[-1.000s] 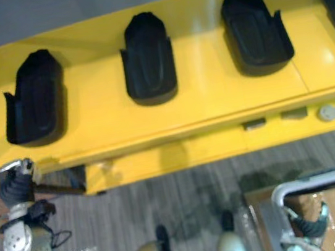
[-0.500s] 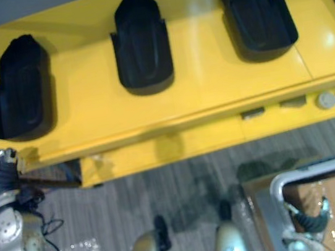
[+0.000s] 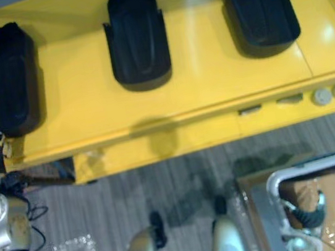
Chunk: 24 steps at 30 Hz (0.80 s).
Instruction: Walk over and take plastic housings, then place them on the shelf
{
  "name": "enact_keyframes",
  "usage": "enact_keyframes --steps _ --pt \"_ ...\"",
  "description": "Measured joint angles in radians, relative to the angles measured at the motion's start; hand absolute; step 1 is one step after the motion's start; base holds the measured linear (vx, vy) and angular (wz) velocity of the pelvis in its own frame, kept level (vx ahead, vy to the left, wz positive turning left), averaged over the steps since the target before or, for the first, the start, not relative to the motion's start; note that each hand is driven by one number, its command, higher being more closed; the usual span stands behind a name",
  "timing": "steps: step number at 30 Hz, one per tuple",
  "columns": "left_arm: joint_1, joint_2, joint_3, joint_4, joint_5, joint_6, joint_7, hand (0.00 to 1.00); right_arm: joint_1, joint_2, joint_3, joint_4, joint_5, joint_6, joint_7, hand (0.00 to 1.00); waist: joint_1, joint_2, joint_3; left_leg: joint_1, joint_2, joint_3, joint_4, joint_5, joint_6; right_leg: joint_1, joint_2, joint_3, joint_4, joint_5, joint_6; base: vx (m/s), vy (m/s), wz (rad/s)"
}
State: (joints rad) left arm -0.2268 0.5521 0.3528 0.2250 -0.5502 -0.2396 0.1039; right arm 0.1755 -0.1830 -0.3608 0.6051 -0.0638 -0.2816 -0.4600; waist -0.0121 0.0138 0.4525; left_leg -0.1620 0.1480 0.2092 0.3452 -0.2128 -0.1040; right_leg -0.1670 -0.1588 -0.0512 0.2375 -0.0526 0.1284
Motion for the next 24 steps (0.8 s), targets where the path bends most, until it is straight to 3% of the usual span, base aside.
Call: enact_keyframes --steps 12,23,24 --pt "-0.132 0.066 -0.002 0.103 -0.005 -0.013 0.011 1.00 -0.003 -0.002 0.037 0.024 0.002 0.004 0.000 0.00 0.000 -0.044 0.024 -0.015 0.015 0.010 0.022 -0.001 -0.002 -0.012 0.010 0.014 0.008 -0.003 -0.001 -0.03 -0.014 -0.03" --pt "-0.167 0.075 -0.001 0.152 -0.033 -0.019 0.011 1.00 -0.005 0.001 0.041 0.035 0.002 0.004 0.002 0.00 0.003 -0.046 0.025 -0.030 0.028 0.013 0.047 -0.013 -0.004 -0.021 0.022 0.023 0.008 -0.001 0.001 -0.01 0.000 -0.02" --pt "-0.160 0.075 -0.001 0.151 -0.033 -0.020 0.011 0.00 -0.005 0.006 0.041 0.035 0.002 0.004 0.004 0.00 0.003 -0.046 0.025 -0.025 0.028 0.011 0.046 -0.013 -0.004 -0.015 0.022 0.021 0.008 -0.002 0.001 0.00 0.000 0.00"
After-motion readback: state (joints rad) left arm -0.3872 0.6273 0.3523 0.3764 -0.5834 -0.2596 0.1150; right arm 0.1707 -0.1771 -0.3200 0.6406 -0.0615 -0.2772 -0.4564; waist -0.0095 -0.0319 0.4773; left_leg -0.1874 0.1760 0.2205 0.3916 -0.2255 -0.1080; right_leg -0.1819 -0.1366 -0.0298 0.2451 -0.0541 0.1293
